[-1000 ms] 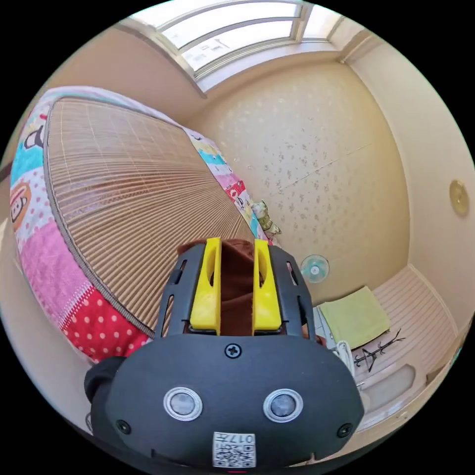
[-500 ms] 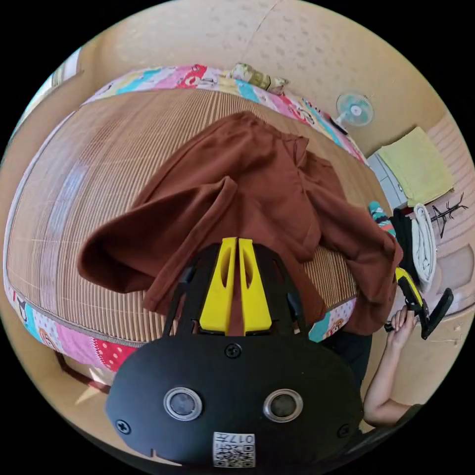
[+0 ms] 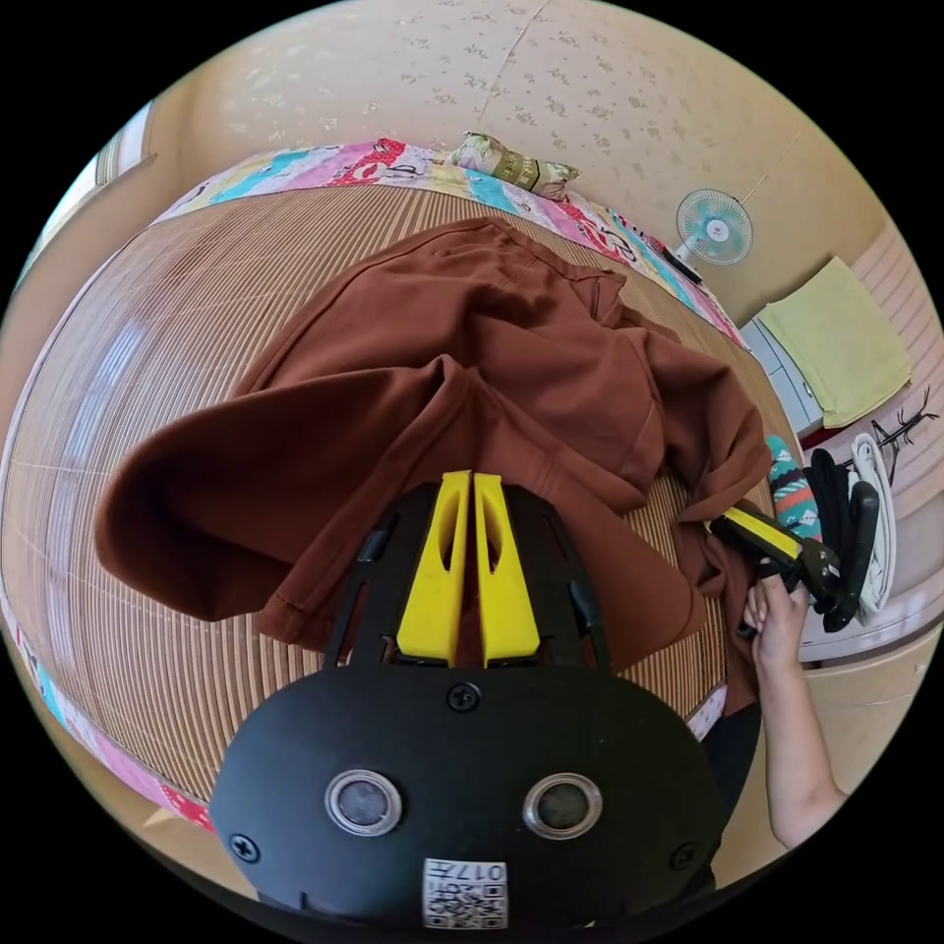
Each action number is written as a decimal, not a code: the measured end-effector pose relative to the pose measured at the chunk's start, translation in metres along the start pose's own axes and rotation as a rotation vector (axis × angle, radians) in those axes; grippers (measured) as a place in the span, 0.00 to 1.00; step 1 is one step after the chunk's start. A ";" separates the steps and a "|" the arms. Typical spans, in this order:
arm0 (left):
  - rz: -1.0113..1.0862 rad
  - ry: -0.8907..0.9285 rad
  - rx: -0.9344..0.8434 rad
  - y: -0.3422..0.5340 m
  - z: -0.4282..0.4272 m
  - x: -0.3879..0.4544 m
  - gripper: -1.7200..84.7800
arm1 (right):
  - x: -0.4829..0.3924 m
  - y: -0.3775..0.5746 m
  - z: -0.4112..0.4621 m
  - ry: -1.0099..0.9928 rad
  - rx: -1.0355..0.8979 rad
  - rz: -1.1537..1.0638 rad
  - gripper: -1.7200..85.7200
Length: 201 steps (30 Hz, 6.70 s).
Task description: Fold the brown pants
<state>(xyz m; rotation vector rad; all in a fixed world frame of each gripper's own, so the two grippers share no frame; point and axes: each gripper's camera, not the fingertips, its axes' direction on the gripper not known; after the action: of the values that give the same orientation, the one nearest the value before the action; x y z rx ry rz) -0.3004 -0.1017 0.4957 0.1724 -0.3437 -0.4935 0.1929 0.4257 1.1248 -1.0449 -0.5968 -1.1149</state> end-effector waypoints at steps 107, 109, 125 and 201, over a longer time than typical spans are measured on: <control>0.195 0.317 -0.270 0.260 -0.188 -0.057 0.08 | 0.169 0.135 -0.059 -0.573 0.329 0.270 0.02; 0.153 0.315 -0.286 0.281 -0.199 -0.071 0.08 | 0.168 0.135 -0.060 -0.574 0.327 0.272 0.02; 0.007 0.085 -0.329 0.344 -0.238 -0.095 0.09 | 0.116 0.166 -0.099 -0.421 0.355 0.195 0.03; 0.278 0.079 -0.116 0.214 -0.202 -0.020 0.10 | 0.015 0.278 -0.202 -0.073 0.173 0.212 0.03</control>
<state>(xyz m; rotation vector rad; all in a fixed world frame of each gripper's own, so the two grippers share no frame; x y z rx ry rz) -0.1508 0.1102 0.3551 0.0299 -0.2559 -0.2300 0.4351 0.2571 0.9481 -0.9771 -0.6139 -0.8279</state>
